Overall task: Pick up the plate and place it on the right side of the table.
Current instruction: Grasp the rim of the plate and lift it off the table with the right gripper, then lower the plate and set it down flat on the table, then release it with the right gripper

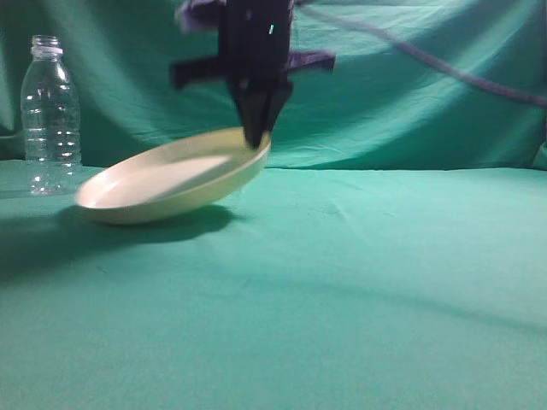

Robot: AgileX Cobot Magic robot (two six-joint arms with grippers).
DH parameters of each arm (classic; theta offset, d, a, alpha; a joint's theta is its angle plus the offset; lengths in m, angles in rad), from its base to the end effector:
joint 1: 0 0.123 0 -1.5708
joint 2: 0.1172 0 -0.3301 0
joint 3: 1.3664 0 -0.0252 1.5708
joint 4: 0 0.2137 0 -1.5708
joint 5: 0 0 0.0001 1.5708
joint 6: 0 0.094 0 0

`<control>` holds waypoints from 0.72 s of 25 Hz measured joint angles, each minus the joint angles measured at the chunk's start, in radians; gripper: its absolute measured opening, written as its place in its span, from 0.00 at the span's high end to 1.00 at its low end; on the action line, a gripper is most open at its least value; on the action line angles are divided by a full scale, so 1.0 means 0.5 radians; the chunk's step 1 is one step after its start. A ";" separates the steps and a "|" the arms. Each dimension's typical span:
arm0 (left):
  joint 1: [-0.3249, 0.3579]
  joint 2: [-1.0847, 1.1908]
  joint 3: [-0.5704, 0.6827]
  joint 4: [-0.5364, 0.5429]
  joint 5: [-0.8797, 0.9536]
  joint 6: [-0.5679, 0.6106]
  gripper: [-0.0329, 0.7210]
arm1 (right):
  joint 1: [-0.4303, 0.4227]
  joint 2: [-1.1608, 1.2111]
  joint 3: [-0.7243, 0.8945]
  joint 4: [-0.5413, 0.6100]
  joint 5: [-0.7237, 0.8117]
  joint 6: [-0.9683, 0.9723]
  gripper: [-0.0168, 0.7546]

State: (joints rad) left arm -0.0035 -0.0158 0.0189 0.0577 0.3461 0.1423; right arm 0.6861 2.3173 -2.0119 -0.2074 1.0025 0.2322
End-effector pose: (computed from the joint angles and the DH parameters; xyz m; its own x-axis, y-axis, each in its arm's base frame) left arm -0.0268 0.0019 0.1751 -0.2565 0.1962 -0.9464 0.0354 0.9804 0.1936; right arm 0.3953 0.3026 0.2291 -0.7877 -0.4933 -0.3691 -0.4862 0.8657 -0.1193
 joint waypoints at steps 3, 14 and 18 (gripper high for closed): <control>0.000 0.000 0.000 0.000 0.000 0.000 0.96 | 0.000 -0.141 -0.027 -0.133 0.120 0.012 0.98; 0.000 0.000 0.000 0.000 -0.004 0.000 0.96 | -0.454 -0.901 0.592 -0.274 0.176 0.012 0.98; 0.000 0.000 0.000 0.000 -0.004 0.000 0.96 | -0.711 -1.083 1.045 -0.274 0.000 0.012 0.98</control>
State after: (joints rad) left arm -0.0035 -0.0158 0.0189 0.0577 0.3440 0.1423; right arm 0.3305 1.7759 -1.4895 -0.3444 1.0023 0.2385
